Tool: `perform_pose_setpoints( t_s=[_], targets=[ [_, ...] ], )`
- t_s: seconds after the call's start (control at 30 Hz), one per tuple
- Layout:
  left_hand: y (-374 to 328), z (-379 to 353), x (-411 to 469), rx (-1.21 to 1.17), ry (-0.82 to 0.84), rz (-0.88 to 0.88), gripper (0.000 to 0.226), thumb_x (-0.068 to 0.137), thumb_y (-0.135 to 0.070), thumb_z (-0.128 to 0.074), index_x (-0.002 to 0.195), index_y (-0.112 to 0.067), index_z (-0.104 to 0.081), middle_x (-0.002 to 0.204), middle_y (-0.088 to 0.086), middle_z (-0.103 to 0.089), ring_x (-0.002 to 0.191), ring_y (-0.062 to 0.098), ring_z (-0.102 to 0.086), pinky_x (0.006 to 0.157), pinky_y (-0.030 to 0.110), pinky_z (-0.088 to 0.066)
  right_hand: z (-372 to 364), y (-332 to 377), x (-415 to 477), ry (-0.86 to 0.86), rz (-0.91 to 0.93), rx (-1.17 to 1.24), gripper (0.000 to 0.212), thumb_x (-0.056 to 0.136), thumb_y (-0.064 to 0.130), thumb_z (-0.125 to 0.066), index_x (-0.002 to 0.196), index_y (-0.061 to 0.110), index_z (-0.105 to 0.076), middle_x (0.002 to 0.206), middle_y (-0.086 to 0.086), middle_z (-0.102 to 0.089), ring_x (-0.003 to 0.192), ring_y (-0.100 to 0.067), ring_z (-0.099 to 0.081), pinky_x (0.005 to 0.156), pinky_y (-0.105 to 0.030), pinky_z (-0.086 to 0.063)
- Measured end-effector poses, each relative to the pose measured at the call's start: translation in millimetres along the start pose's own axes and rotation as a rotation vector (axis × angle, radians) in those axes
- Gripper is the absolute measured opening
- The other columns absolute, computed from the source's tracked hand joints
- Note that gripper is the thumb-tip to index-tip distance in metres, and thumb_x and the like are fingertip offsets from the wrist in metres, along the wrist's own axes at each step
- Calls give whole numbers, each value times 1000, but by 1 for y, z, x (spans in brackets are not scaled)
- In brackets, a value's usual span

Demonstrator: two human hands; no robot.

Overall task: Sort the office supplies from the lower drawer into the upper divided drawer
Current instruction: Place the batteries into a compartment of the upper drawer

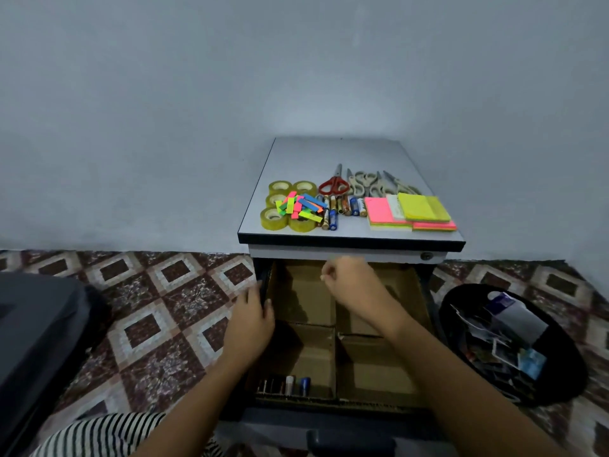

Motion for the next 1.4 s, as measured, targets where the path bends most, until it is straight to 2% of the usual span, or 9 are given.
perform_pose_setpoints(
  t_s=[0.17,0.3,0.4,0.53,0.6,0.77,1.2,1.33,1.4],
  targets=[
    [-69,10,40,215,-190,-497,38,88,-13,-59,125,-9,-57,123,11,-57,112,24,-54,91,37,-50,41,-7,33,-274,143,-105,25,94,19,-52,116,10,-62,110,-7,-61,98,-19,-57,78,-25,-43],
    [-109,7,77,442,-202,-694,35,77,-9,-69,111,-6,-64,106,17,-64,94,34,-61,72,41,-52,39,-16,56,-312,198,-265,32,94,13,-49,125,8,-56,123,-11,-55,108,-26,-51,88,-34,-44],
    [-120,5,93,631,-162,-665,41,72,-14,-72,112,-7,-64,110,19,-62,96,37,-60,72,42,-52,32,-18,64,-273,227,-346,38,94,12,-47,132,10,-49,130,-11,-49,113,-28,-47,92,-37,-45],
    [-122,1,93,726,-103,-593,48,88,-25,-54,134,-10,-49,138,20,-44,126,38,-40,97,48,-38,29,-16,68,-228,204,-374,41,96,17,-44,137,12,-43,135,-10,-44,118,-29,-44,96,-39,-42],
    [-121,0,94,745,-126,-595,49,88,-27,-54,134,-11,-49,141,20,-41,130,38,-37,100,48,-36,27,-16,68,-215,194,-385,42,96,18,-43,138,12,-42,137,-10,-43,121,-29,-42,97,-41,-40],
    [-122,3,94,789,-178,-683,42,64,-33,-78,100,-13,-70,113,17,-64,104,38,-61,79,46,-52,24,-21,66,-251,221,-341,39,95,19,-46,133,10,-46,132,-11,-48,118,-28,-45,98,-39,-42],
    [-121,0,84,745,-278,-918,46,59,-18,-85,101,-10,-70,100,10,-68,93,29,-65,76,43,-52,19,-31,49,-419,307,-221,32,93,11,-50,124,5,-55,120,-13,-57,110,-25,-52,93,-34,-44],
    [-126,8,81,602,-401,-972,32,69,-14,-76,100,-9,-69,95,10,-69,87,29,-64,73,39,-51,24,-27,39,-540,297,-19,27,94,12,-52,118,1,-58,116,-13,-58,106,-23,-55,86,-27,-44],
    [-132,18,75,387,-376,-899,25,81,-18,-62,103,-9,-68,93,9,-68,87,29,-63,72,38,-49,28,-24,31,-578,278,114,26,94,14,-53,116,2,-59,114,-11,-58,103,-18,-55,82,-19,-40]
  ],
)
Point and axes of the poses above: each hand's wrist, its own x-axis towards the middle knuckle, its own z-axis out of the back of the hand, y = z × x, the point moved 2 cm from there along x, towards the middle knuckle
